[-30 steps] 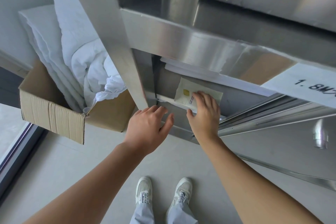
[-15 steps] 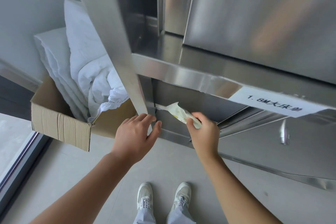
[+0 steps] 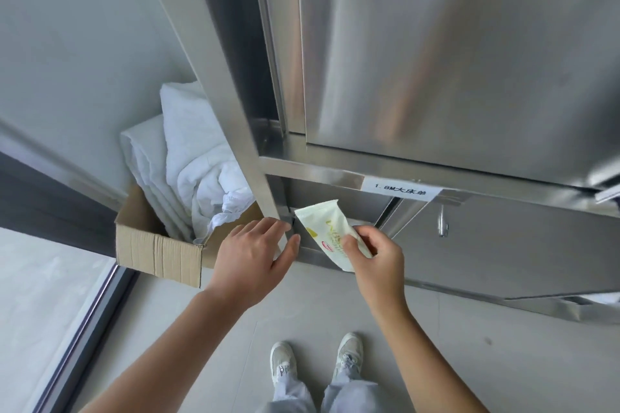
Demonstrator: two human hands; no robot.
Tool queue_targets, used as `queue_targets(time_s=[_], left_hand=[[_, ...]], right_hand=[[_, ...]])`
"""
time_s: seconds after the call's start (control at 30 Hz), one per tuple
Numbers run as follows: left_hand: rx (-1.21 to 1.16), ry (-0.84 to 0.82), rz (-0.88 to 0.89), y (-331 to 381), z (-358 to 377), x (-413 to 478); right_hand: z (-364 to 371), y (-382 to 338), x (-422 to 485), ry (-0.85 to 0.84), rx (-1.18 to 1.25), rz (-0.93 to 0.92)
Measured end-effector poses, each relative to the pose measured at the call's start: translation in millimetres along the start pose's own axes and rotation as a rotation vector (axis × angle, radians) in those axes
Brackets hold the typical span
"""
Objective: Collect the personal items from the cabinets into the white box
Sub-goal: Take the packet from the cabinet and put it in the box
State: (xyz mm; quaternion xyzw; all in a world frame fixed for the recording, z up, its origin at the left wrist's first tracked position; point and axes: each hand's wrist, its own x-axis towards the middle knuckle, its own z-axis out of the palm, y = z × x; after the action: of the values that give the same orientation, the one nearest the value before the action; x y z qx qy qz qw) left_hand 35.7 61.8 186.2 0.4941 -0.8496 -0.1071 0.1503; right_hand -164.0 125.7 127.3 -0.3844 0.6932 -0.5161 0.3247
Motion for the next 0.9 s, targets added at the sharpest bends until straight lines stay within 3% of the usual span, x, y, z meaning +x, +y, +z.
queue_targets(time_s=[0.2, 0.37, 0.63, 0.9], left_hand=[[-0.044, 0.017, 0.082, 25.4, -8.7, 12.3], [-0.088, -0.067, 0.307, 34.9, -6.6, 33.8], [-0.127, -0.176, 0.655, 63.6, -33.3, 62.6], [-0.225, -0.249, 1.009, 188.2, -45.9, 9.0]], right_hand=[[-22.0, -29.5, -9.6, 0.068, 0.036, 0.035], [-37.5, -48.3, -20.7, 0.229, 0.0, 0.077], [-54.9, -78.2, -89.4, 0.686, 0.043, 0.175], [-119.2, -103.7, -216.4, 1.108, 0.071, 0.202]])
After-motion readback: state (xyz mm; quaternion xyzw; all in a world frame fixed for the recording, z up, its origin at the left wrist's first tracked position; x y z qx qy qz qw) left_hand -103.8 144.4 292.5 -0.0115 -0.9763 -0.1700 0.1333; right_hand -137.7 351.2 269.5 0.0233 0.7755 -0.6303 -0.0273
